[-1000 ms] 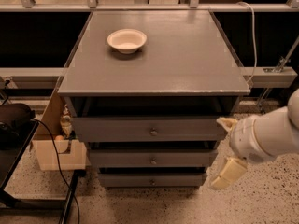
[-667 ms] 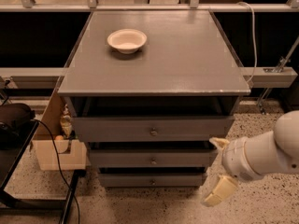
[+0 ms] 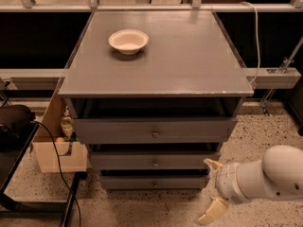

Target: Open middle drawer

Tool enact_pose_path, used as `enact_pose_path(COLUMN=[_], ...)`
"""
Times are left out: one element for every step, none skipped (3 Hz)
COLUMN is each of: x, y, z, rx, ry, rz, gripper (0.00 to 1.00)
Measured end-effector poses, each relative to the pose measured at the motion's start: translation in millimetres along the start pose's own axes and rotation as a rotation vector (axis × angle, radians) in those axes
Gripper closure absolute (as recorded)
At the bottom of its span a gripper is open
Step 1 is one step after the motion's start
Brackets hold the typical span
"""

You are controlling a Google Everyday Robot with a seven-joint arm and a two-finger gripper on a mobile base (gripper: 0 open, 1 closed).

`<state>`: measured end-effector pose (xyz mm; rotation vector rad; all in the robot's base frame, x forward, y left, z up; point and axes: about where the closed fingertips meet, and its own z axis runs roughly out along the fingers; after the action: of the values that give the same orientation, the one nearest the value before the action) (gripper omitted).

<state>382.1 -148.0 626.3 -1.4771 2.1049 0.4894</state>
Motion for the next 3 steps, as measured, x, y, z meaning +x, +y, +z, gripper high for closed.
enact_pose_path(x=[16.6, 25.1, 23.1], y=[1.9, 1.3, -0.7], z=[39.7, 72.9, 75.7], rx=[0.028, 0.028, 0.031], ry=[-0.02, 0.024, 0.03], rz=[-0.095, -0.24, -0.264], gripper=[0.0, 0.0, 0.0])
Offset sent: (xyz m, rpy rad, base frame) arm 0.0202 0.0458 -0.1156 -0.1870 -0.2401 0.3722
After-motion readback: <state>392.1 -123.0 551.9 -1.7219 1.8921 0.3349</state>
